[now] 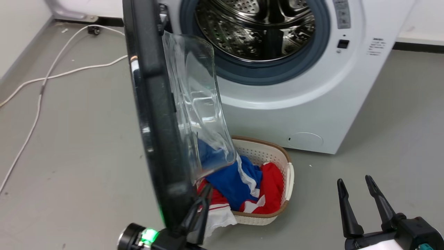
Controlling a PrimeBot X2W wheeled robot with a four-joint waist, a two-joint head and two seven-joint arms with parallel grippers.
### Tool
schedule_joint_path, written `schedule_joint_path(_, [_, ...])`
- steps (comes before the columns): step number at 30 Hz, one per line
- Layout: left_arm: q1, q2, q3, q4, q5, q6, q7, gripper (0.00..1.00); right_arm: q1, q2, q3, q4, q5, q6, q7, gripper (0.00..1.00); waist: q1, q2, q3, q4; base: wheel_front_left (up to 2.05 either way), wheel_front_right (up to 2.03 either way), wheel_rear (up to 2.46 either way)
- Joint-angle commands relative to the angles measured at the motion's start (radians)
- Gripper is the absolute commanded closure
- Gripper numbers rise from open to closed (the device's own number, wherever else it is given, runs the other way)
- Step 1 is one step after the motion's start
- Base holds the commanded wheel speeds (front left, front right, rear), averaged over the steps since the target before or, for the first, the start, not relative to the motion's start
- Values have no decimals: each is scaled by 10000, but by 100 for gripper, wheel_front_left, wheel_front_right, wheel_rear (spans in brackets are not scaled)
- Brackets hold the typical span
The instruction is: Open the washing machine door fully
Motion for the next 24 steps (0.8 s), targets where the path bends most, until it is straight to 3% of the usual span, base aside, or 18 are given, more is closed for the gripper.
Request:
schedule_joint_path(1, [111,149,268,-32,-25,130,30,100,96,23,-4,16,73,-2,-24,0,0,0,-22,178,0,0,0])
schedule_joint_path(12, [351,395,1598,-306,-174,488,27,100,142,22,-40,26,46,-2,-24,0,0,0,49,882,0,0,0])
schedule_joint_path(23, [89,836,3533,-49,-582,664,31,100,-98,20,-121,-98,-132,-2,-24,0,0,0,391,857,0,0,0])
schedule_joint_path(24, [-18,849,4086,6,-658,835,31,100,-156,20,-156,-132,-172,-2,-24,0,0,0,562,798,0,0,0])
